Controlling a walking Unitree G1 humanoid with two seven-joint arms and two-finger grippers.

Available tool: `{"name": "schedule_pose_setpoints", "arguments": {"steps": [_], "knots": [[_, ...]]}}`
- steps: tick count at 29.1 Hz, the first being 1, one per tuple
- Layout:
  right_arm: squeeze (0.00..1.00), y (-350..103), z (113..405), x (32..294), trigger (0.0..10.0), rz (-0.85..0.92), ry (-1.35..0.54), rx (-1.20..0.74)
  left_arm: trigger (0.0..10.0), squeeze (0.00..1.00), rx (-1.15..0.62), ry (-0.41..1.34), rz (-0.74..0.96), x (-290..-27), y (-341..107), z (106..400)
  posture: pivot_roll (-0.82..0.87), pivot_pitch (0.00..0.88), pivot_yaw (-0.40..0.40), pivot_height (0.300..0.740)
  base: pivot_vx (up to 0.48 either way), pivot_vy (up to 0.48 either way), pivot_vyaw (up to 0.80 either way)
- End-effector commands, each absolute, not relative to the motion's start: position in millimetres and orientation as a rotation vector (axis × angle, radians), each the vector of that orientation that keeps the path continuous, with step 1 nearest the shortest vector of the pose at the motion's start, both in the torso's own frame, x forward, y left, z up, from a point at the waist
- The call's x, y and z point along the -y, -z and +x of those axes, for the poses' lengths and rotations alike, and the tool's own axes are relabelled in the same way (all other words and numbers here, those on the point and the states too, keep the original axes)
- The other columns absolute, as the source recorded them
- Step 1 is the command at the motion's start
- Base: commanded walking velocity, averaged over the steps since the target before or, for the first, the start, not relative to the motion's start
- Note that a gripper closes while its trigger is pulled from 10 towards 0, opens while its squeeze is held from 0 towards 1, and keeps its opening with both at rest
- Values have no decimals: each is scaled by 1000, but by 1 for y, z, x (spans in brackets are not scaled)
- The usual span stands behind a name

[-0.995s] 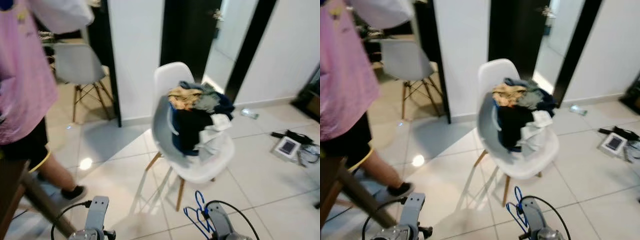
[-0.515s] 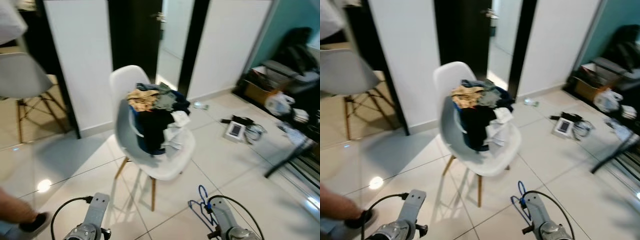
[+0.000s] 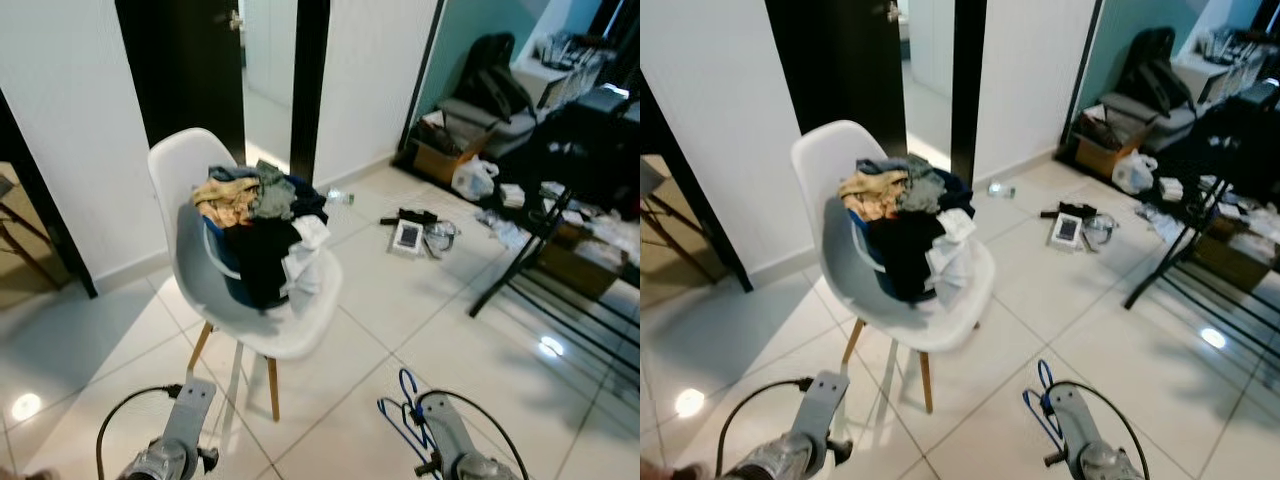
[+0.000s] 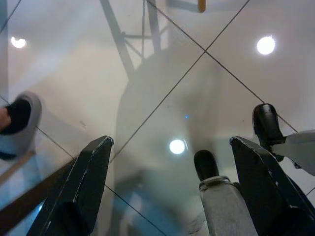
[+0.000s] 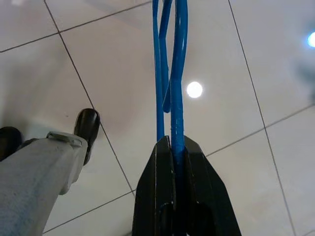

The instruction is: Hang hanger

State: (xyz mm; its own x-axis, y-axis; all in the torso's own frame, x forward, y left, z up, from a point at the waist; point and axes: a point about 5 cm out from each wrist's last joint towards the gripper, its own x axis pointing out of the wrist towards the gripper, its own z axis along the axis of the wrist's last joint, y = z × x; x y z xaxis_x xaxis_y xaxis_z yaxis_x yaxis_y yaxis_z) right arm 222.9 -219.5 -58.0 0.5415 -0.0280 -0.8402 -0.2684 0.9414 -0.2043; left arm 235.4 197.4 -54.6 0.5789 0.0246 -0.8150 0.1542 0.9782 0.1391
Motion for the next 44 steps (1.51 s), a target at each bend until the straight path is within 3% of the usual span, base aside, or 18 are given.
{"name": "schedule_pose_setpoints", "arguments": {"steps": [1, 13, 20, 28, 30, 31, 34, 37, 42, 43, 44], "knots": [[0, 58, 223, 218, 10000, -317, -145, -982, 10000, 0, -967, 37, 177, -205, 58, 229, 57, 0, -52, 740, 0, -472, 0], [0, 55, 225, 224, 10000, -317, -127, -968, 10000, 0, -925, 35, 111, -195, 57, 232, 22, 0, -34, 740, 0, -394, 0], [0, 54, 226, 227, 10000, -325, -121, -964, 10000, 0, -778, -58, -2, -203, 39, 254, 17, 0, -39, 740, 0, 0, 0], [0, 54, 226, 227, 10000, -329, -118, -961, 10000, 0, -557, -48, -58, -209, 9, 284, 5, 0, -33, 740, 229, 0, 0], [0, 54, 226, 227, 10000, -324, -116, -959, 10000, 0, -375, -28, -83, -218, -23, 308, 9, 0, -36, 740, 367, 0, 0], [0, 54, 226, 227, 10000, -324, -116, -959, 10000, 0, -375, -28, -83, -218, -23, 308, 9, 0, -36, 740, 379, 0, 0], [0, 54, 227, 227, 10000, -323, -120, -956, 10000, 0, -76, 2, -78, -231, -83, 337, 18, 0, -40, 740, 389, 0, 0], [0, 54, 227, 227, 10000, -322, -124, -955, 10000, 0, 83, 4, -39, -237, -118, 347, 22, 0, -43, 740, 391, 0, 0], [0, 54, 227, 226, 10000, -317, -125, -952, 10000, 0, 206, 7, -35, -239, -146, 351, 22, 0, -43, 740, 397, 0, 0], [0, 54, 227, 226, 10000, -315, -126, -950, 10000, 0, 351, 37, -42, -234, -181, 354, 21, 0, -46, 740, 424, 0, 0], [0, 54, 227, 226, 10000, -315, -126, -950, 10000, 0, 351, 37, -42, -234, -181, 354, 21, 0, -46, 740, 424, 0, 0]]}}
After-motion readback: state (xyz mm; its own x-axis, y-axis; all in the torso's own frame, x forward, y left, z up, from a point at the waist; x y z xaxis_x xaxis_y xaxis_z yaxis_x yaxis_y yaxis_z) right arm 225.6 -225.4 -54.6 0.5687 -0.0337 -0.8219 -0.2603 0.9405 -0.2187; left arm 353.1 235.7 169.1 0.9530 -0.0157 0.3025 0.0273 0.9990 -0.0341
